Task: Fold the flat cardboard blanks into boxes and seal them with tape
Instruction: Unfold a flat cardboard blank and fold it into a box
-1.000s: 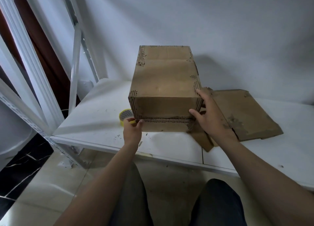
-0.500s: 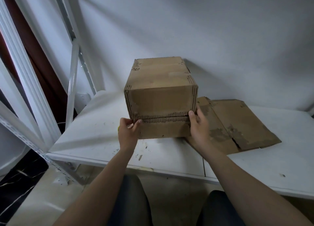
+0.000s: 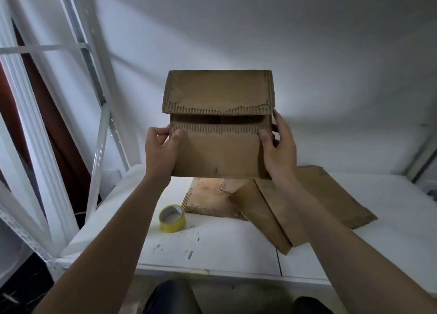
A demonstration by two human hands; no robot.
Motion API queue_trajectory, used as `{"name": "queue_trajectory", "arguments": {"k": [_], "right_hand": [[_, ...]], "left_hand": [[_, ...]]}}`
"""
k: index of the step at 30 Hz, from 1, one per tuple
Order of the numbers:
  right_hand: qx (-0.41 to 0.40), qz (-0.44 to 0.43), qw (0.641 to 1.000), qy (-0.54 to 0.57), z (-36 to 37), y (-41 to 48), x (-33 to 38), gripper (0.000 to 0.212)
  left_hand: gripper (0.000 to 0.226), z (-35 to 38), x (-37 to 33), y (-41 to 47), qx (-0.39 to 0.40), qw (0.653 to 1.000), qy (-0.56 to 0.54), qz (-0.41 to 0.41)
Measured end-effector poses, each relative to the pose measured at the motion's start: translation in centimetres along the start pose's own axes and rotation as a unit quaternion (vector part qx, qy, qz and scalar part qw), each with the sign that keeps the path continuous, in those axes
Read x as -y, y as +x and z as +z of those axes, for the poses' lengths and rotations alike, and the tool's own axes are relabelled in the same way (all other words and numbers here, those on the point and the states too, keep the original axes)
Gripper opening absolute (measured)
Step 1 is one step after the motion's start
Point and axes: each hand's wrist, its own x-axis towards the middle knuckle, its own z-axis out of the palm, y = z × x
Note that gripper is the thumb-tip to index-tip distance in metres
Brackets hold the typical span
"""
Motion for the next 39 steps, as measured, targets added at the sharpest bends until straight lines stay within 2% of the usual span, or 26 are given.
{"name": "queue_trajectory", "arguments": {"k": [3,7,12,16,25,34,39], "right_hand": [[0.019,-0.02,1.0,-0.006,-3.1,1.0,3.7,0.068],[0.036,-0.025,0.999,-0.029,-8.2,1.3,7.9,0.065],[0.04,-0.033,0.997,-0.065,-13.1,-0.6,9.3,0.054],[0.02,-0.01,0.996,-0.084,-16.1,-2.2,8.0,0.052],[0.083,0.105,0.991,-0.018,-12.8,-7.9,0.3,0.044],[0.118,0.064,0.99,-0.034,-8.5,-6.4,-0.5,0.044],[0.135,0.05,0.987,-0.069,-4.1,-5.9,0.0,0.046]], "left_hand": [[0.017,0.5,-4.5,0.4,0.046,0.998,0.015,0.038],[0.018,1.5,-9.2,-1.1,0.1,0.993,0.01,0.055],[0.028,3.1,-11.6,-4.6,0.147,0.987,-0.068,0.0],[0.029,3.8,-11.4,-8.1,0.194,0.979,-0.058,-0.038],[0.025,1.6,-7.0,-12.5,0.17,0.981,0.003,-0.089],[0.028,-0.9,-4.0,-9.8,0.112,0.985,-0.004,-0.127],[0.034,-4.6,-1.5,-7.5,0.085,0.981,-0.052,-0.169]]}}
